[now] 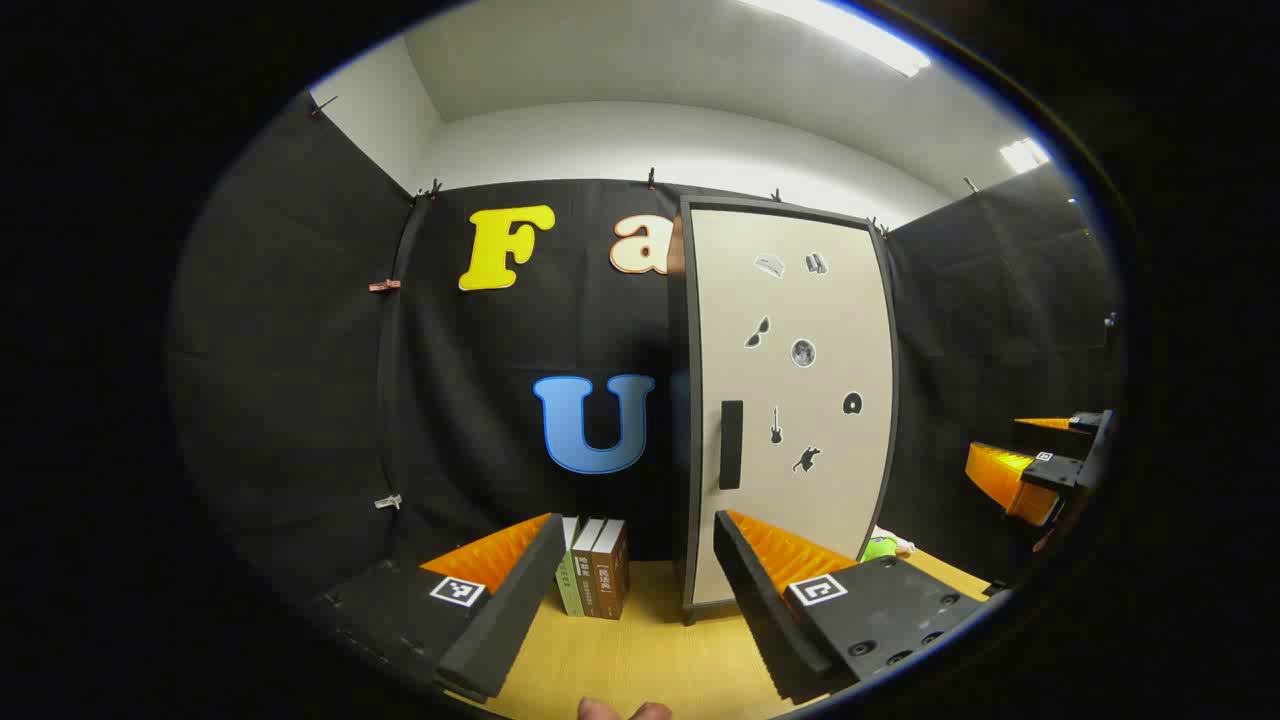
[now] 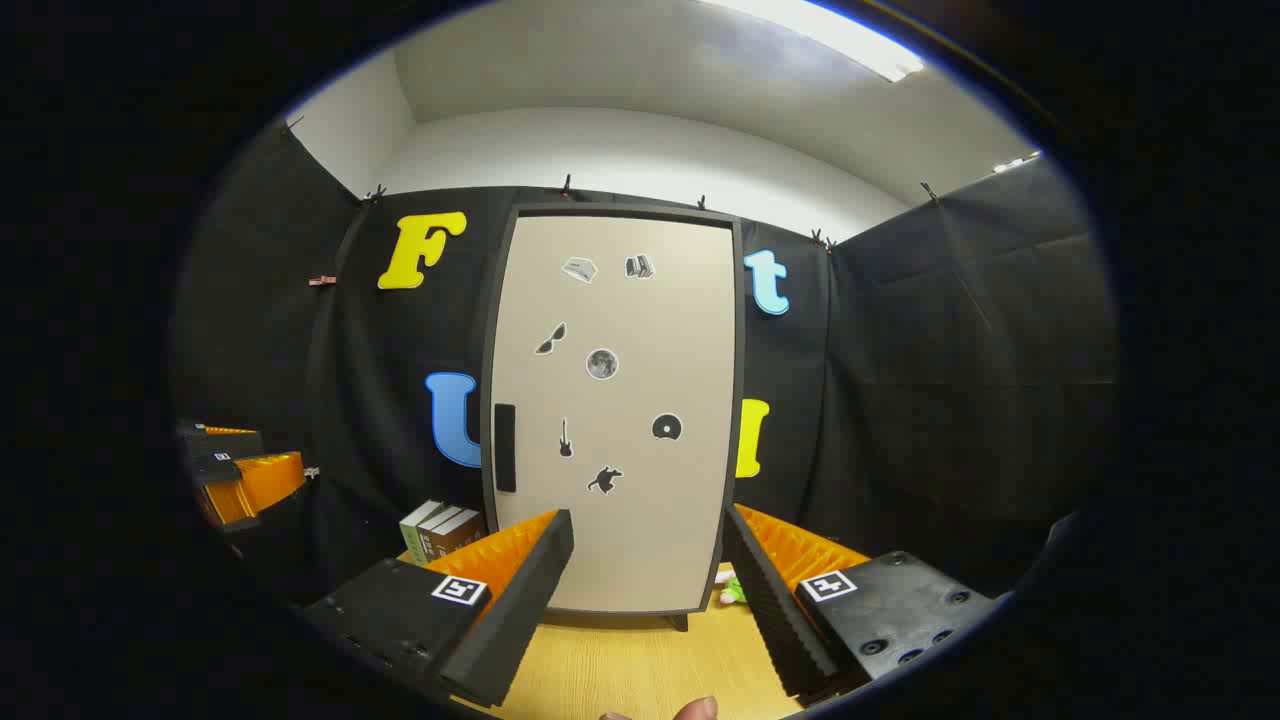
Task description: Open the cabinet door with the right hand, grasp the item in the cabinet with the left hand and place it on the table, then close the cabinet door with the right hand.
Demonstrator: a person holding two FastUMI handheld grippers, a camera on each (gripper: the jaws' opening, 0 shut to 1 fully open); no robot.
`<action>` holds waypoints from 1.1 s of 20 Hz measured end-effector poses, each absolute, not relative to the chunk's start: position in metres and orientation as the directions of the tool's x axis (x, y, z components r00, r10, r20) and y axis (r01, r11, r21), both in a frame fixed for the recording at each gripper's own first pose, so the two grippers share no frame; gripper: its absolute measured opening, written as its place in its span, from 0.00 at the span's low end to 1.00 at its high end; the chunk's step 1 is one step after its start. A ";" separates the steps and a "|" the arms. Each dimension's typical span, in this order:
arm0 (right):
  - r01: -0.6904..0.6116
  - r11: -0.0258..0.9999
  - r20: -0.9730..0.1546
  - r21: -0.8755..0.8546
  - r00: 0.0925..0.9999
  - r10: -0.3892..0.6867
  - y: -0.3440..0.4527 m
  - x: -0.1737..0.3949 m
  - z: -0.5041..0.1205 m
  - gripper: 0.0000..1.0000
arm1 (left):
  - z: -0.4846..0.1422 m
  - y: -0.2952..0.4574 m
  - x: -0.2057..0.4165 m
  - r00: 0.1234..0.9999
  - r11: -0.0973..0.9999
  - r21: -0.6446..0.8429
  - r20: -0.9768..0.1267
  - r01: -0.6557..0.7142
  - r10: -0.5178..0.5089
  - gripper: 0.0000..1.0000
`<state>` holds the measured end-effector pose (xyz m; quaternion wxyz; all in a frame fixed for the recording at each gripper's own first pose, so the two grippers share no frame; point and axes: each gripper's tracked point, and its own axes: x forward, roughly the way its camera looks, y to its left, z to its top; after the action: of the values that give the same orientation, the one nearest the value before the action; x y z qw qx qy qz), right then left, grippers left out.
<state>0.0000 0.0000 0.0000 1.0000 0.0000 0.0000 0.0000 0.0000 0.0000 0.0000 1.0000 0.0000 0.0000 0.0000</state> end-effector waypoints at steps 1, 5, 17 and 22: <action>-0.001 1.000 -0.001 -0.003 1.000 0.001 0.001 0.000 -0.001 0.98 | -0.001 0.000 0.000 1.000 1.000 0.002 0.000 0.000 0.000 0.94; -0.006 1.000 -0.006 -0.002 1.000 0.006 0.002 0.000 0.000 0.98 | 0.000 -0.001 -0.001 1.000 1.000 0.002 0.003 0.002 -0.002 0.94; -0.020 1.000 -0.020 0.015 1.000 0.020 0.013 -0.002 -0.005 0.98 | -0.003 0.001 -0.006 1.000 1.000 0.002 0.002 0.013 -0.013 0.94; -0.055 0.998 -0.033 0.039 0.998 0.056 0.038 0.006 -0.011 0.98 | -0.013 0.009 -0.007 1.000 1.000 -0.009 -0.009 0.020 -0.020 0.94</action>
<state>0.0056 0.0381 -0.0109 0.9993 0.0189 0.0170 0.0278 -0.0074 0.0086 -0.0126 0.9999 -0.0045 0.0046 -0.0099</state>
